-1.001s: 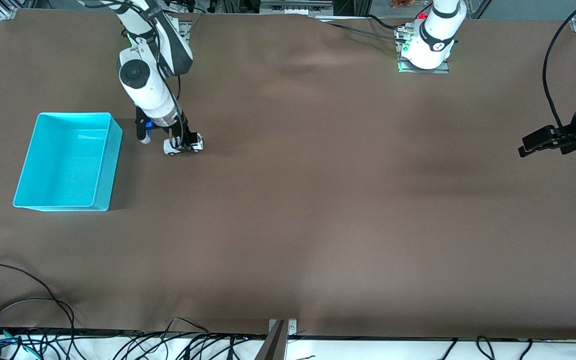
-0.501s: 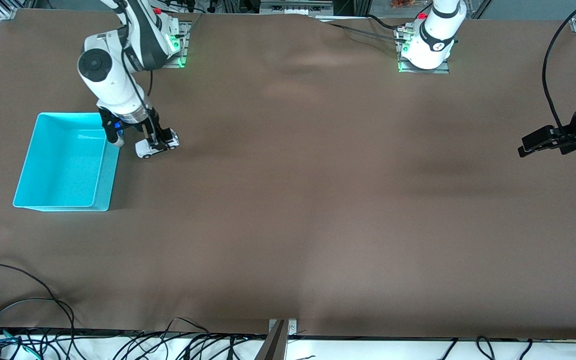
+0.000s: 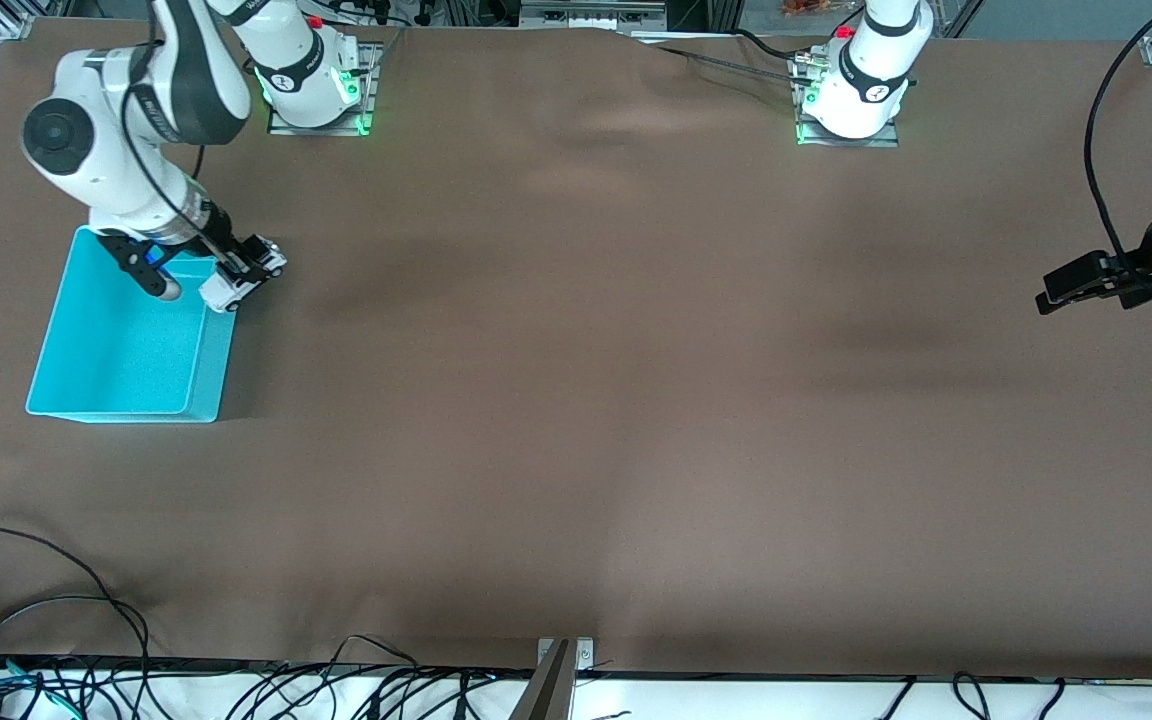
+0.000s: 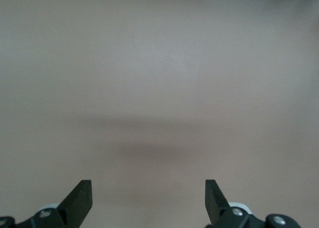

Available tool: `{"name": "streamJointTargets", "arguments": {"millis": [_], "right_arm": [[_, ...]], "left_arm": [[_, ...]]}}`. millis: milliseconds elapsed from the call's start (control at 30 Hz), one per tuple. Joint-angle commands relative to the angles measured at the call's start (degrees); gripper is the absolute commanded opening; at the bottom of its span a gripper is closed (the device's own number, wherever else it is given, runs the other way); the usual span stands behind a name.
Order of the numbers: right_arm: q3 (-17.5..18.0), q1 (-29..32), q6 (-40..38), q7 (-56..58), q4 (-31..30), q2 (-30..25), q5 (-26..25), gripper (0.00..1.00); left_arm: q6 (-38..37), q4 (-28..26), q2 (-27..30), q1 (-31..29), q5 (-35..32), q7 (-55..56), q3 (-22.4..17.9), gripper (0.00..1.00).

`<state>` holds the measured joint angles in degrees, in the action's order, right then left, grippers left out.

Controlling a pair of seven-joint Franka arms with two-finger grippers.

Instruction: Wind and store white jeep toy

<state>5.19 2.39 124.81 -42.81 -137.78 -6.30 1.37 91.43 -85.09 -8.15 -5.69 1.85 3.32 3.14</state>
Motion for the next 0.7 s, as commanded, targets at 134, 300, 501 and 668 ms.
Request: {"name": "streamJointTargets", "arguments": {"millis": [134,300,501,668], "right_arm": [[-4.66,4.64,-3.44,18.27,0.59,-1.08,0.39,0.0],[-9.84,4.82,-3.35,26.27,0.76,-0.64,-3.12,0.0],[-14.85,4.91,-2.38,31.55,0.94,1.03,-8.39,0.0],[-17.32,5.0,-0.63,33.58,1.55,4.62,-10.59,0.0]], "left_arm": [[-0.55,0.45,0.06,0.33,1.66,-0.68,-0.5,1.0],[-0.55,0.45,0.06,0.24,1.67,-0.68,-0.5,1.0],[-0.55,0.45,0.06,0.33,1.66,-0.68,-0.5,1.0],[-0.55,0.45,0.06,0.33,1.66,-0.77,-0.5,1.0]]}}
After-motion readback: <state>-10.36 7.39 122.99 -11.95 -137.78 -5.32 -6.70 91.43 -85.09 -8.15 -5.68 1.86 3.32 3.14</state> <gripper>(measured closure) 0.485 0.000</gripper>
